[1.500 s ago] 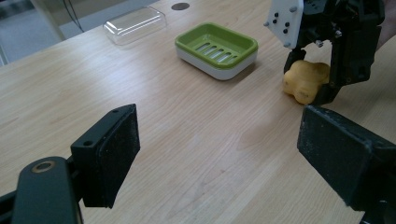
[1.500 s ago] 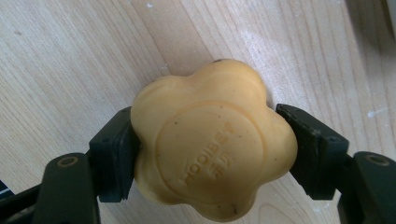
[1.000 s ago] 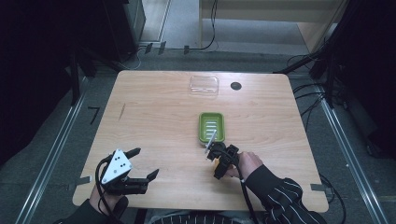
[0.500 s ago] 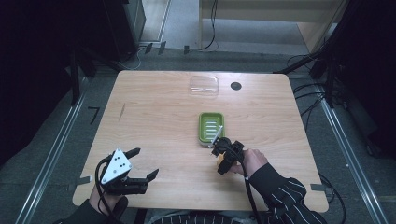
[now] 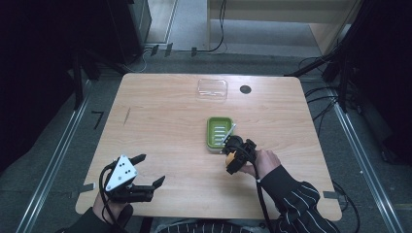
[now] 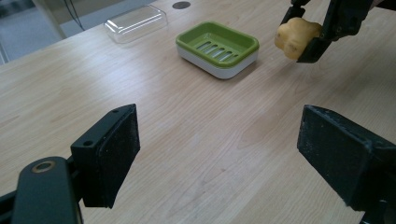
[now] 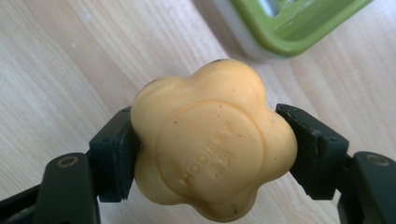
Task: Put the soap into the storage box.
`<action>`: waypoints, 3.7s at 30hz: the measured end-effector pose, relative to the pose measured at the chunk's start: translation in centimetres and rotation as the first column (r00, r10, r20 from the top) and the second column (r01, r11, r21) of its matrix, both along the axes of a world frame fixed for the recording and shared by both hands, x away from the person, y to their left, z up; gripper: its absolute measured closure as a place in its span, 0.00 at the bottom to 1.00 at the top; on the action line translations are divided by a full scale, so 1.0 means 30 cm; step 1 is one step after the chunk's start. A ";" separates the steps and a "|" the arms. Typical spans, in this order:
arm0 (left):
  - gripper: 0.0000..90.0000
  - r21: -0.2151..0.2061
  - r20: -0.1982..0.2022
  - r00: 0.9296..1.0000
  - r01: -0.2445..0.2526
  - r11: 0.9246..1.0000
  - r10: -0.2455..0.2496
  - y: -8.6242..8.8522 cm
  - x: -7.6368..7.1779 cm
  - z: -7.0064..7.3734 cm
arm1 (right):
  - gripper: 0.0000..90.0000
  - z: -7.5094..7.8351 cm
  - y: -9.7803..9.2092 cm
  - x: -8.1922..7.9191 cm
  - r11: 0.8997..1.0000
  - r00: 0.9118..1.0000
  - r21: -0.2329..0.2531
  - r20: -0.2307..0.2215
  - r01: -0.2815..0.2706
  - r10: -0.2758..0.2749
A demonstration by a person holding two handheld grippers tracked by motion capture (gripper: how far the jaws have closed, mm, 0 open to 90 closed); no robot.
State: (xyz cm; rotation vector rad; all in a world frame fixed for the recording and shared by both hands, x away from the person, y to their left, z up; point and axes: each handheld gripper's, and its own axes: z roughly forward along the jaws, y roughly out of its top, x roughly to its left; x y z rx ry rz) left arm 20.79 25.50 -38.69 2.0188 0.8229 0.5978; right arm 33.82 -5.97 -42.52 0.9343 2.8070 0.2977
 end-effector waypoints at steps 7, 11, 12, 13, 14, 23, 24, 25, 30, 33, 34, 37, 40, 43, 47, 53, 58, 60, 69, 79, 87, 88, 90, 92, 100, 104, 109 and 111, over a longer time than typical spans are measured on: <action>0.15 0.002 -0.003 1.000 0.001 1.000 -0.001 0.002 -0.001 0.000 | 0.31 0.022 0.002 0.016 1.000 1.000 0.012 0.026 0.000 0.000; 0.15 -0.003 -0.002 1.000 -0.005 1.000 0.005 0.007 -0.003 -0.001 | 0.31 0.030 0.006 0.020 1.000 0.999 0.019 0.036 0.000 -0.001; 0.15 -0.004 -0.002 1.000 -0.005 1.000 0.005 0.007 -0.004 -0.001 | 0.31 0.031 0.007 0.022 1.000 0.999 0.023 0.041 -0.005 0.004; 0.15 -0.005 -0.002 1.000 -0.007 1.000 0.007 0.008 -0.004 -0.001 | 0.31 0.033 0.007 0.024 1.000 0.999 0.020 0.042 -0.007 0.006; 0.15 -0.004 -0.002 1.000 -0.007 1.000 0.007 0.009 -0.005 -0.001 | 0.31 0.036 0.010 0.023 1.000 0.999 0.019 0.042 0.000 -0.001; 0.15 -0.002 -0.001 1.000 -0.010 1.000 0.010 0.011 -0.008 0.000 | 0.31 0.055 0.030 0.053 0.999 0.998 0.031 0.066 -0.012 0.010; 0.15 -0.003 -0.001 1.000 -0.010 1.000 0.010 0.011 -0.008 -0.001 | 0.31 0.057 0.034 0.055 0.999 0.998 0.034 0.066 -0.003 0.001; 0.15 -0.003 -0.001 1.000 -0.010 1.000 0.010 0.012 -0.008 -0.001 | 0.31 0.059 0.034 0.061 0.999 0.997 0.034 0.072 -0.014 0.012; 0.15 -0.005 0.000 1.000 -0.012 1.000 0.012 0.012 -0.010 -0.001 | 0.31 0.069 0.045 0.076 0.999 0.997 0.044 0.079 -0.009 0.006; 0.15 -0.003 -0.001 1.000 -0.012 1.000 0.012 0.014 -0.010 0.000 | 0.31 0.076 0.048 0.088 0.999 0.996 0.043 0.084 -0.007 0.003; 0.15 -0.004 0.000 1.000 -0.014 1.000 0.014 0.014 -0.011 -0.001 | 0.31 0.077 0.050 0.091 0.999 0.997 0.047 0.082 -0.004 0.000; 0.15 -0.005 0.001 1.000 -0.015 1.000 0.015 0.016 -0.012 -0.001 | 0.31 0.081 0.053 0.104 0.999 0.996 0.051 0.088 -0.006 0.001; 0.15 -0.005 -0.001 1.000 -0.017 1.000 0.017 0.018 -0.015 0.000 | 0.31 0.082 0.060 0.115 0.998 0.996 0.055 0.092 -0.002 -0.003; 0.15 -0.008 0.001 1.000 -0.022 1.000 0.022 0.020 -0.018 -0.001 | 0.31 0.084 0.064 0.126 0.998 0.995 0.056 0.095 -0.002 -0.004; 0.15 -0.007 0.001 1.000 -0.025 1.000 0.025 0.023 -0.020 0.000 | 0.31 0.089 0.068 0.142 0.998 0.995 0.065 0.100 0.004 -0.011; 0.15 -0.006 0.001 1.000 -0.024 1.000 0.024 0.023 -0.021 0.000 | 0.31 0.095 0.077 0.164 0.997 0.994 0.076 0.108 0.007 -0.016; 0.15 -0.005 0.000 1.000 -0.025 1.000 0.025 0.023 -0.021 0.000 | 0.31 0.096 0.088 0.184 0.997 0.994 0.080 0.110 0.002 -0.011; 0.15 -0.007 0.000 1.000 -0.026 1.000 0.026 0.024 -0.021 0.000 | 0.31 0.096 0.092 0.191 0.997 0.994 0.083 0.112 0.003 -0.012; 0.15 -0.008 0.001 1.000 -0.027 1.000 0.027 0.025 -0.023 0.000 | 0.31 0.100 0.101 0.221 0.997 0.993 0.081 0.116 0.008 -0.017; 0.15 -0.007 -0.001 1.000 -0.028 1.000 0.028 0.025 -0.023 0.000 | 0.31 0.090 0.110 0.257 0.997 0.994 0.082 0.106 0.014 -0.023; 0.15 -0.008 0.000 1.000 -0.028 1.000 0.028 0.026 -0.023 -0.001 | 0.31 0.077 0.125 0.282 0.998 0.997 0.068 0.081 0.012 -0.017; 0.15 -0.007 -0.001 1.000 -0.028 1.000 0.028 0.027 -0.023 -0.001 | 0.31 0.074 0.127 0.285 0.998 0.997 0.069 0.077 0.005 -0.010; 0.15 -0.006 -0.001 1.000 -0.028 1.000 0.028 0.028 -0.024 -0.001 | 0.31 0.071 0.131 0.288 0.998 0.998 0.060 0.066 0.011 -0.015; 0.15 -0.005 0.000 1.000 -0.027 1.000 0.027 0.028 -0.024 0.000 | 0.31 0.067 0.133 0.294 0.998 0.998 0.056 0.060 0.013 -0.016; 0.15 -0.004 -0.002 1.000 -0.028 1.000 0.028 0.028 -0.025 -0.001 | 0.31 0.044 0.139 0.329 0.999 0.999 0.040 0.032 0.015 -0.016; 0.15 -0.003 -0.002 1.000 -0.030 1.000 0.030 0.030 -0.026 -0.001 | 0.31 0.032 0.139 0.350 0.999 1.000 0.039 0.009 0.015 -0.015; 0.15 -0.006 0.000 0.999 -0.035 0.999 0.035 0.032 -0.029 -0.001 | 0.31 0.016 0.141 0.375 0.999 1.000 0.034 -0.009 0.021 -0.020; 0.15 -0.003 -0.001 0.999 -0.033 0.999 0.033 0.034 -0.029 0.000 | 0.31 0.011 0.139 0.383 0.999 1.000 0.036 -0.018 0.026 -0.025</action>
